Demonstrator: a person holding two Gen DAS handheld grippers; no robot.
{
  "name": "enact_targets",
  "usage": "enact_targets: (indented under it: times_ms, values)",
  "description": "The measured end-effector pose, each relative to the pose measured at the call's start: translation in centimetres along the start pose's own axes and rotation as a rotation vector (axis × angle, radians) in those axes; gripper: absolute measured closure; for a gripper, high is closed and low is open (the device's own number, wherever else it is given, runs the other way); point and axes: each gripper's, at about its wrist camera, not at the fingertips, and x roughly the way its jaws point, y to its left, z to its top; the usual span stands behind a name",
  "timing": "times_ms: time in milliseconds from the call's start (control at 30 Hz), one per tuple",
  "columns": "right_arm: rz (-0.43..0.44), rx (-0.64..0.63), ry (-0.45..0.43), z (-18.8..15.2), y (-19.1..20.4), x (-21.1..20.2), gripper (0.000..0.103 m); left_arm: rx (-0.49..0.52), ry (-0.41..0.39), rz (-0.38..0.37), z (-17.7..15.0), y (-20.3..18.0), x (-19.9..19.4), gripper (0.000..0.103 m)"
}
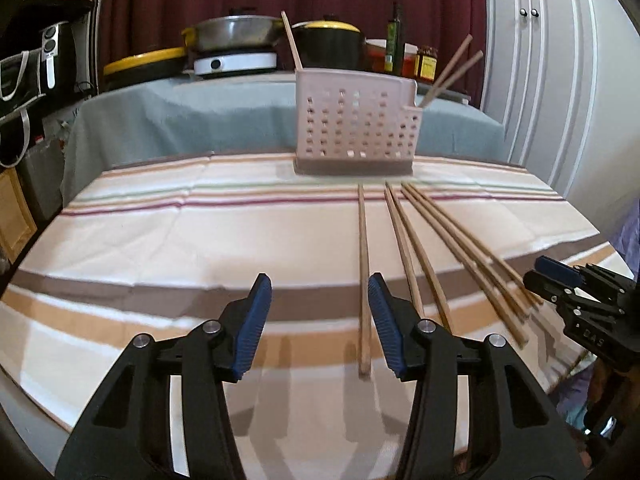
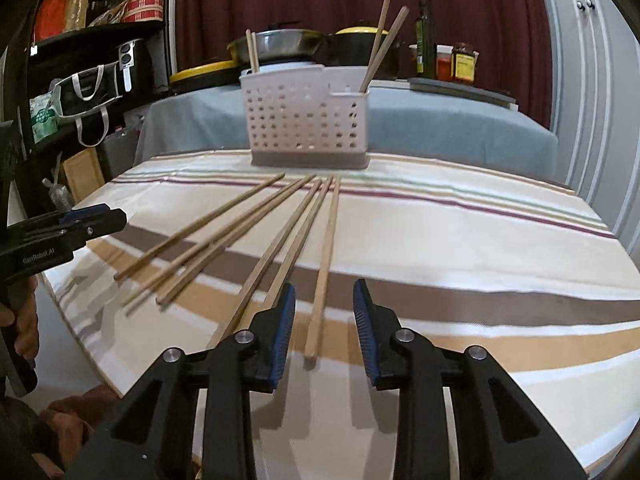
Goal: Organize utensils
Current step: 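Move both tools back down to the loose chopsticks on the tablecloth, then close the left tool on one chopstick while the right tool closes on another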
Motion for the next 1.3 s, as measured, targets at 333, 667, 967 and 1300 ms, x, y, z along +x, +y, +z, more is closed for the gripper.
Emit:
enact_targets:
  times_ms: [333, 667, 967, 1300]
  values:
    - [-0.002, 0.03, 0.017, -0.9, -0.6, 0.3, 0.089, 0.007, 0.076, -0.049, -2.1, -1.1, 1.1, 0.063]
    - [0.005, 0.051, 0.008, -1.0, -1.4, 0.2, 0.092, 0.013, 0.081, -0.057, -2.4, -1.4, 1.7, 0.083]
    - [0.02, 0.061, 0.0, -1.0, -1.6, 0.1, 0.096, 0.02, 0.078, -0.055, -2.5, -1.2, 1.6, 0.094]
    - [-0.006, 0.047, -0.076, 0.7, -1.6, -2.3, 0.097, 0.034, 0.002, -0.04, -0.9, -0.8, -0.4, 0.097]
